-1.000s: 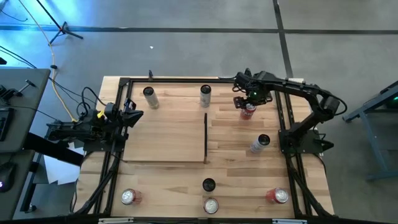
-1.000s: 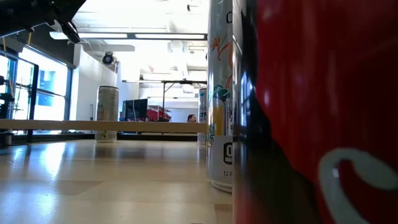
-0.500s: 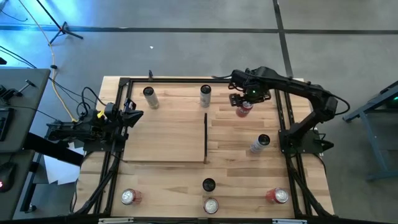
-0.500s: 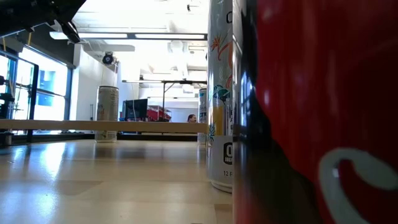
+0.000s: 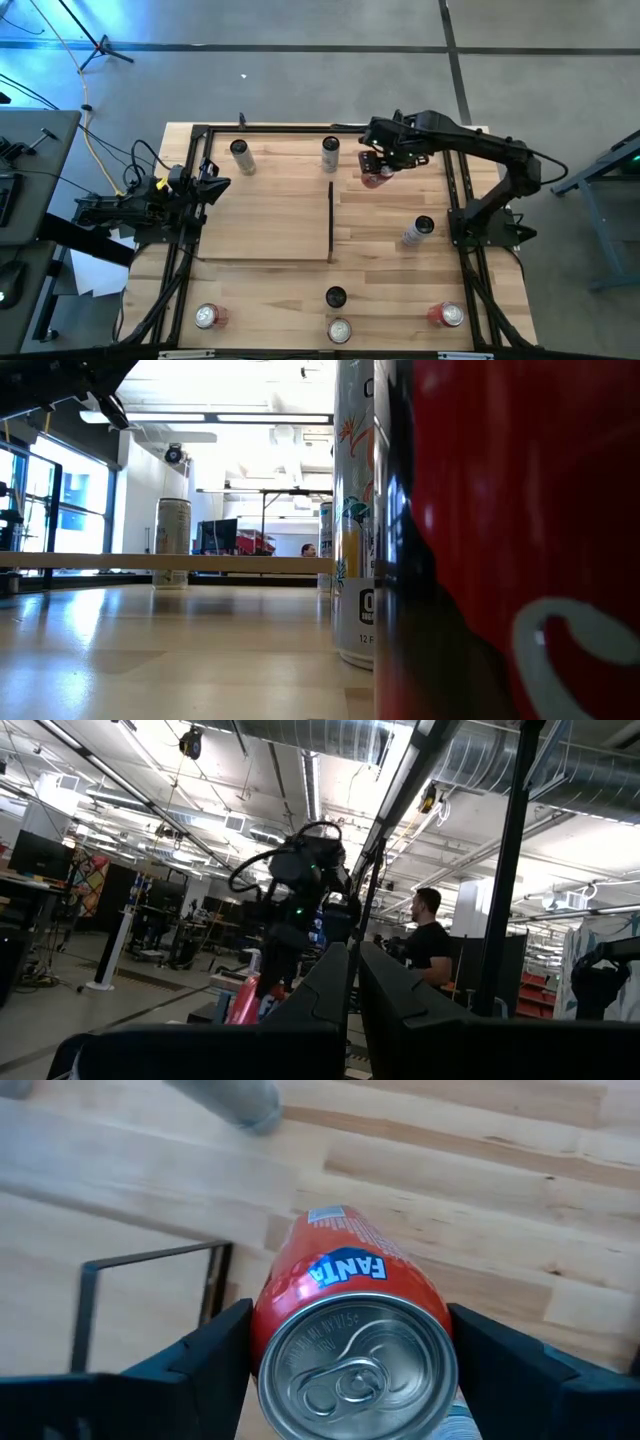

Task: Place canned beverage on shelf
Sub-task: Put the top red soda can on the shelf

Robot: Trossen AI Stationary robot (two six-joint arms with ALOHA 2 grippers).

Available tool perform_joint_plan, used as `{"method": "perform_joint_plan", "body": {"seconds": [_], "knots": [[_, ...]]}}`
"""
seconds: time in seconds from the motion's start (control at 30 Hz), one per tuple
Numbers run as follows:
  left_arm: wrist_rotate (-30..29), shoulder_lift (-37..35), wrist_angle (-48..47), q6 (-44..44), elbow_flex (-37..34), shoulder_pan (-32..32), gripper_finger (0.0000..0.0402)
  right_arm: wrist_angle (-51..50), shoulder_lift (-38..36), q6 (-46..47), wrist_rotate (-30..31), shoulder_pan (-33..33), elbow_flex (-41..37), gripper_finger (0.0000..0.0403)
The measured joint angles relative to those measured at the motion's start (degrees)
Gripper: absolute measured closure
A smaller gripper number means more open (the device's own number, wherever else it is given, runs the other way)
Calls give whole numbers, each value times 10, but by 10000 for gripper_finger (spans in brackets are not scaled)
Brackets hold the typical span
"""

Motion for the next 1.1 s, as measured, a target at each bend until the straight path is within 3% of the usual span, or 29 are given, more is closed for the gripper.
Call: {"method": "perform_joint_plan", "body": {"seconds": [0.8,1.1], "knots": [[0,0,0,0,0,0,394,39,9,47,13,96,21,124],[0,0,-2,0,0,0,394,28,62,75,-62,149,20,124]]}}
